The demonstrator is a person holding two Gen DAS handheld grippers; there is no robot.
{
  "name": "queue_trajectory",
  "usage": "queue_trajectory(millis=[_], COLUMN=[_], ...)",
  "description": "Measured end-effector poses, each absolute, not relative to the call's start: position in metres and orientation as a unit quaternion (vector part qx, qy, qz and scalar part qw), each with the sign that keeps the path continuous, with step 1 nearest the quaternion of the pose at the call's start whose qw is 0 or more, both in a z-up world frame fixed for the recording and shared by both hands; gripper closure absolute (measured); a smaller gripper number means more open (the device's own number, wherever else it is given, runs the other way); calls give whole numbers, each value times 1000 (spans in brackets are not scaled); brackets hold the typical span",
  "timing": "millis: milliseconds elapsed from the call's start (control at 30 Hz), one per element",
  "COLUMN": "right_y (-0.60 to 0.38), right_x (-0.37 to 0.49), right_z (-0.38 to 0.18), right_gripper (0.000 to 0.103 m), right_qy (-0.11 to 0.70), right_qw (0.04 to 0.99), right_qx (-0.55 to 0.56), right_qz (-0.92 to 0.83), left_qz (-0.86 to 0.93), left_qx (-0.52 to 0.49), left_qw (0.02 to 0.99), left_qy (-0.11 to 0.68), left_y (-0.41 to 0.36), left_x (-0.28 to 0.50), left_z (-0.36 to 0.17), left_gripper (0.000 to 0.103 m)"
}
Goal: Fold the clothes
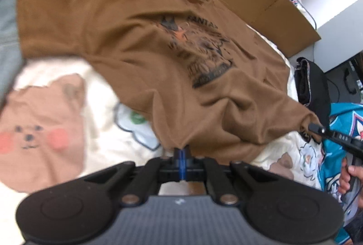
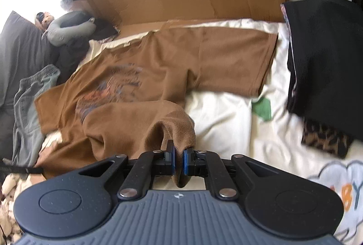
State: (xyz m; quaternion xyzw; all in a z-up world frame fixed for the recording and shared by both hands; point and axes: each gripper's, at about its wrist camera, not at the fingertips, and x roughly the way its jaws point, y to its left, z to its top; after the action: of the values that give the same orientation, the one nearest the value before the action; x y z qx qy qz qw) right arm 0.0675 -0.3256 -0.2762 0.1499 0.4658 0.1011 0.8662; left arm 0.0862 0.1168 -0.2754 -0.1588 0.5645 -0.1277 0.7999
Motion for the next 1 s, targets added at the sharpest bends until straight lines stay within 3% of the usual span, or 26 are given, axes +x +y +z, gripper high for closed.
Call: queue_trajectory(millis=[333, 800, 900, 1000], right_y=[-301, -298, -301, -305], right_x=[3, 1, 1, -3], right_z=[-254, -317, -331, -338], right_gripper=[98, 96, 90, 75], right_qy=[506, 569, 578, 581], right_qw=[834, 797, 792, 789], right_qx=[164, 162, 166, 173], right_qz=[148, 118, 107, 100], left_qz=[-118, -98, -94, -89], left_qx=[-122, -72, -58, -37], left_qw=[819, 788, 782, 778], left_qy=[548, 604, 614, 620], left_y=[160, 152, 147, 140], left_x=[67, 102, 109, 116], left_z=[-212, -294, -311, -329], left_gripper=[103, 103, 103, 103])
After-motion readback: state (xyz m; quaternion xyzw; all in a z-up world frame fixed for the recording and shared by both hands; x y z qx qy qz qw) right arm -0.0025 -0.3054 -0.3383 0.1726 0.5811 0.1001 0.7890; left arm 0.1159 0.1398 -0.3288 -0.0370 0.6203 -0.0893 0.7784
